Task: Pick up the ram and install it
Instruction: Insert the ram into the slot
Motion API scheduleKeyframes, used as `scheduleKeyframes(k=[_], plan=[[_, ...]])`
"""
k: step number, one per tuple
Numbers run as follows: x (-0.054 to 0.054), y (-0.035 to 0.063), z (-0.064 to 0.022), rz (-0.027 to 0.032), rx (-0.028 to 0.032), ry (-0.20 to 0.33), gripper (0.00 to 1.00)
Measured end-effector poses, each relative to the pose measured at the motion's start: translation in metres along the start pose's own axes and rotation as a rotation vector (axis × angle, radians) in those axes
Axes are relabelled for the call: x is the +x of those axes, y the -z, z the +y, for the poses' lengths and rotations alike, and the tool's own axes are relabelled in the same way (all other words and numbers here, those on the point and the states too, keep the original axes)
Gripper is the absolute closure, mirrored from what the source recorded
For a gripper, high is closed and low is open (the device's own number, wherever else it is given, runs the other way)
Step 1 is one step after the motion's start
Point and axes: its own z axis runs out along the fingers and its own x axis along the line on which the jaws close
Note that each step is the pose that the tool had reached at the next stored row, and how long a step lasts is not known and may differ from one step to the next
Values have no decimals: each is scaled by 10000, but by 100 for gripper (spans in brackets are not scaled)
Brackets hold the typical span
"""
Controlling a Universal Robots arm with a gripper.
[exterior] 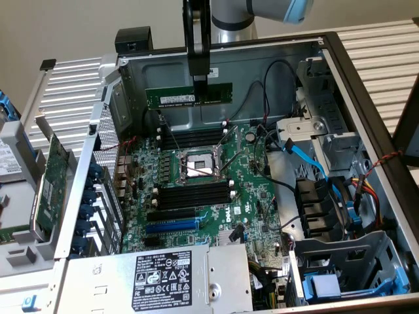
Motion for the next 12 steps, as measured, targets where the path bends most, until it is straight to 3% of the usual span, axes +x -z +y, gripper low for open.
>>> scheduleKeyframes(k=[2,4,8,12], plan=[[1,-18,1,-54,-2,1,87],[1,-37,3,-152,-7,3,87],[3,-83,12,-161,-19,3,87],[20,-115,14,-151,-86,0,87]])
